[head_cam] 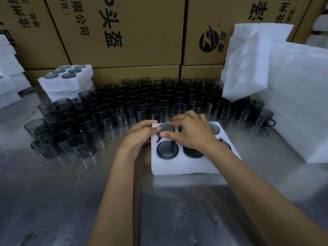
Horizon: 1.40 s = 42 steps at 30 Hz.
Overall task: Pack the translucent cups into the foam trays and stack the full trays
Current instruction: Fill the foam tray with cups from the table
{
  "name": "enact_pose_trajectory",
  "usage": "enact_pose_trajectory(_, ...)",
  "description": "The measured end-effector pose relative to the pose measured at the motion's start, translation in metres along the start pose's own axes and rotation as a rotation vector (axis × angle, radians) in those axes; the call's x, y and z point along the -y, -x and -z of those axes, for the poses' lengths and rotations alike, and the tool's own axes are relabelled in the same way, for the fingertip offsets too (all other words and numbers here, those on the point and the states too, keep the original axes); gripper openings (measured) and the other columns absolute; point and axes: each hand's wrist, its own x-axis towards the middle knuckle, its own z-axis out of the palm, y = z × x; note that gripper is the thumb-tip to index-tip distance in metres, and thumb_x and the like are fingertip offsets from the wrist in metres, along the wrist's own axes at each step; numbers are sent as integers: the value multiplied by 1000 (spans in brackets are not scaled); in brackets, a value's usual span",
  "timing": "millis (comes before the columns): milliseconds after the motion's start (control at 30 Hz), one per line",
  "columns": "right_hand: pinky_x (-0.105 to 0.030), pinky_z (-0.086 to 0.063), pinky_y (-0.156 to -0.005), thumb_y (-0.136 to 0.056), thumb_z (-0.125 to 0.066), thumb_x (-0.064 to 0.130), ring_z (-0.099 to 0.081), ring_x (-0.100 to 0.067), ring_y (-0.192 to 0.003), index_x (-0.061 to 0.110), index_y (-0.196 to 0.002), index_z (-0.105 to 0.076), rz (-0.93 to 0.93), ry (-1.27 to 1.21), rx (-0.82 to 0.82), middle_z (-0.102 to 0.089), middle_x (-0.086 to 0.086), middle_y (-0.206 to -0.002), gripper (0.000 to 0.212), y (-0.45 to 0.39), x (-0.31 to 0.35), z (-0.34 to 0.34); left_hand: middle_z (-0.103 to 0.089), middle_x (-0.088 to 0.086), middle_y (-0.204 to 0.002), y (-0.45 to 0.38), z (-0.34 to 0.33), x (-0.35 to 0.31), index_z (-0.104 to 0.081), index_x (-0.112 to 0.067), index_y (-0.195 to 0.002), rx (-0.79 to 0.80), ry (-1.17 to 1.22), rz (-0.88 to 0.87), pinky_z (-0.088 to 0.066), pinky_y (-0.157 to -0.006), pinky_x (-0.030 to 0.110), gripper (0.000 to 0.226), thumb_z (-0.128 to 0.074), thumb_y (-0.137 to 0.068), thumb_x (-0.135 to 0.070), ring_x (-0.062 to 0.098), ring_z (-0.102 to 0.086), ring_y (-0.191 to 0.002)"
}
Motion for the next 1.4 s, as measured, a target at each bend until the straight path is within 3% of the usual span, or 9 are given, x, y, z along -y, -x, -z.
enact_pose_trajectory(233,-44,-19,-108,-87,-39,78,-33,-20,-140,41,-143,-51,-86,22,108,-49,9,-150,67,6,5,5,-76,7,-99,4,-6,3,-74,-29,-104,-24,1,-14,-57,-91,47,22,-73,-83,-21,25,-74,-95)
enact_pose_trajectory(467,-50,0,-121,-99,-22,66,-3,-18,-154,48,-155,-17,-103,-61,278,-6,11,-167,59,18,-1,1,-73,1,-114,20,-16,5,-66,-29,-124,-81,-31,-37,-55,-96,43,32,-67,-92,-31,21,-71,-102)
enact_pose_trajectory(600,-48,-12,-117,-98,-36,63,-15,-18,-152,39,-151,-37,-118,-91,73,-26,8,-163,58,24,-11,10,-75,-14,-80,34,-16,10,-75,-24,-93,-135,-275,-157,-51,-64,18,24,-55,-100,-36,6,-70,-72)
enact_pose_trajectory(700,-50,-20,-114,-97,-40,59,-23,-25,-147,26,-145,-49,-390,-83,-109,-38,0,-157,58,33,-41,26,-59,7,-71,44,-9,16,-66,6,-83,-214,-432,-180,-38,-67,28,55,-51,-100,-44,18,-53,-67)
enact_pose_trajectory(833,-46,-29,-108,-100,-26,61,-36,-33,-137,12,-111,-69,-674,-45,70,-56,-13,-137,67,51,-72,35,-60,12,-73,57,-12,15,-65,7,-79,-235,-431,-164,-40,-70,31,57,-56,-96,-47,23,-55,-69)
enact_pose_trajectory(1000,-23,-40,-60,-94,-50,61,-57,-8,-78,20,-100,-63,-654,-677,-63,-64,1,-99,43,70,-71,30,-76,-12,-99,70,-15,9,-78,-36,-102,-41,-161,-219,-54,-84,30,16,-65,-93,-40,4,-72,-91)
enact_pose_trajectory(1100,-26,-52,-55,-88,-66,56,-69,-13,-72,22,-107,-56,-719,-1121,-203,-67,-2,-98,39,73,-69,37,-69,-11,-124,71,-14,4,-61,-48,-128,133,90,-195,-55,-90,40,37,-65,-93,-38,14,-68,-110)
enact_pose_trajectory(1267,-44,-60,-82,-84,-72,51,-70,-31,-108,23,-120,-72,-507,-1603,85,-71,-13,-121,46,78,-67,49,-66,8,-129,70,-9,0,-66,-29,-128,148,358,-106,-53,-94,48,43,-65,-89,-47,29,-65,-116)
enact_pose_trajectory(1400,-55,-47,-105,-87,-66,56,-63,-34,-121,24,-126,-69,-506,-1765,54,-67,-12,-129,51,72,-49,39,-65,14,-130,68,-2,-2,-66,-14,-128,83,708,-161,-56,-93,44,54,-57,-92,-54,30,-63,-120)
